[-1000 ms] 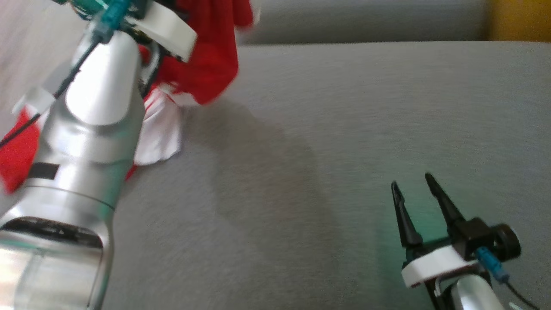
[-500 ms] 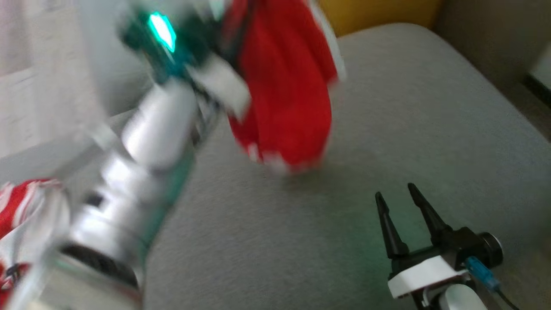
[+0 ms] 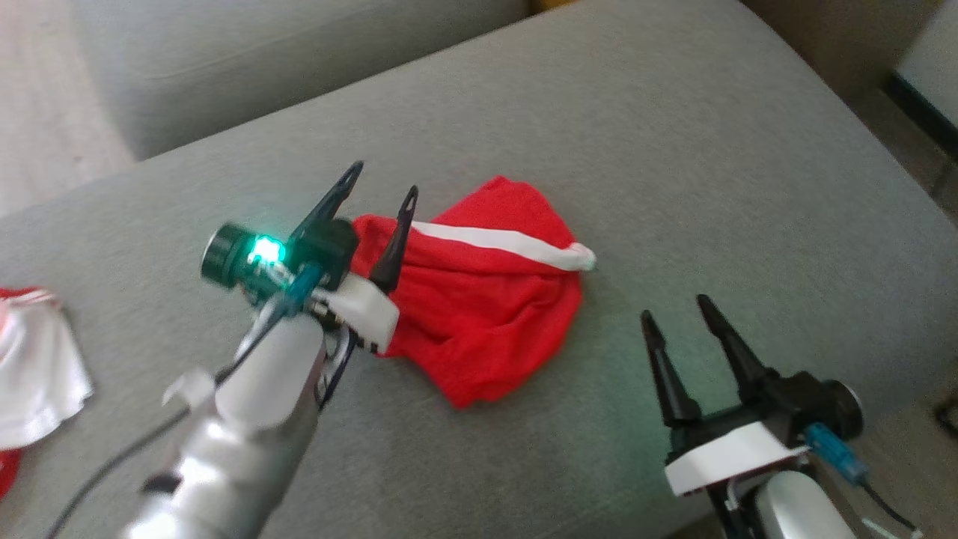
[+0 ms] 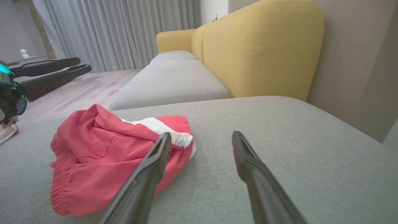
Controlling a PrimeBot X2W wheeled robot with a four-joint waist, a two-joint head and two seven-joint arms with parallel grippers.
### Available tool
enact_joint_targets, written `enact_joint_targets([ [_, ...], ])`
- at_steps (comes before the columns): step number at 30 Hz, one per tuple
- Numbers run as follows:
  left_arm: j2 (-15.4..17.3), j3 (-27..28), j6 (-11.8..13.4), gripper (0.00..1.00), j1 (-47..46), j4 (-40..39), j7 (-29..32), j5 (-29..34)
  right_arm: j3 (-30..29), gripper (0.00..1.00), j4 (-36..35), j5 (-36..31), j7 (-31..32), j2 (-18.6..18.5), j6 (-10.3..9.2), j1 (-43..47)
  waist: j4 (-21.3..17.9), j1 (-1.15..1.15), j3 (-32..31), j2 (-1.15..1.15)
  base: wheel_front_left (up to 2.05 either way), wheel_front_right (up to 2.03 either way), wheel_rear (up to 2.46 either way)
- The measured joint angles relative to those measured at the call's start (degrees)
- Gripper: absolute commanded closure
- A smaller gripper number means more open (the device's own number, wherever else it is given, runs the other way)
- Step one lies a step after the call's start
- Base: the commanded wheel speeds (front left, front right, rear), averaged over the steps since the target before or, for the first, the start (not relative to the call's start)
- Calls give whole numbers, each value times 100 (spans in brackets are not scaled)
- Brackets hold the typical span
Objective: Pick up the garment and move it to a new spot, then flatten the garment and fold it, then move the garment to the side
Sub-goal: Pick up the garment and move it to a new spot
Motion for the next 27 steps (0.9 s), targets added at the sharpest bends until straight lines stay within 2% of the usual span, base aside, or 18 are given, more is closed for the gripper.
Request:
enact_joint_targets([
  [2,0,313,140,0,375,-407,-5,-55,-138,0,3,0,0,0,0,36,168,0,-61,0,0,0,0],
  [6,-25,848,79,0,1333,-979,-5,-298,-334,0,32,-25,0,0,0,241,600,-1,-255,0,0,0,0],
  [8,-30,969,86,0,1718,-1224,-4,-209,-405,0,41,-25,0,1,0,334,844,-1,-346,0,0,0,0],
  [13,-178,1522,292,0,2517,-1971,-5,-53,-677,0,64,-24,0,7,0,466,1453,-1,-567,0,0,0,0],
  [17,-285,1915,463,0,3505,-2742,-4,126,-821,0,77,55,0,13,0,764,1861,-2,-778,0,0,0,0],
  [21,-321,2163,634,0,4437,-3682,-5,509,-951,0,-20,197,0,21,0,1072,2136,-2,-1003,0,0,0,0],
  [23,-332,2196,642,0,4814,-4097,-5,658,-1006,0,-121,196,0,24,0,1182,2222,-2,-1114,0,0,0,0],
  [27,-352,2119,801,0,5386,-4474,-5,803,-1022,0,-385,210,0,25,0,1418,2302,-2,-1287,0,0,0,0],
])
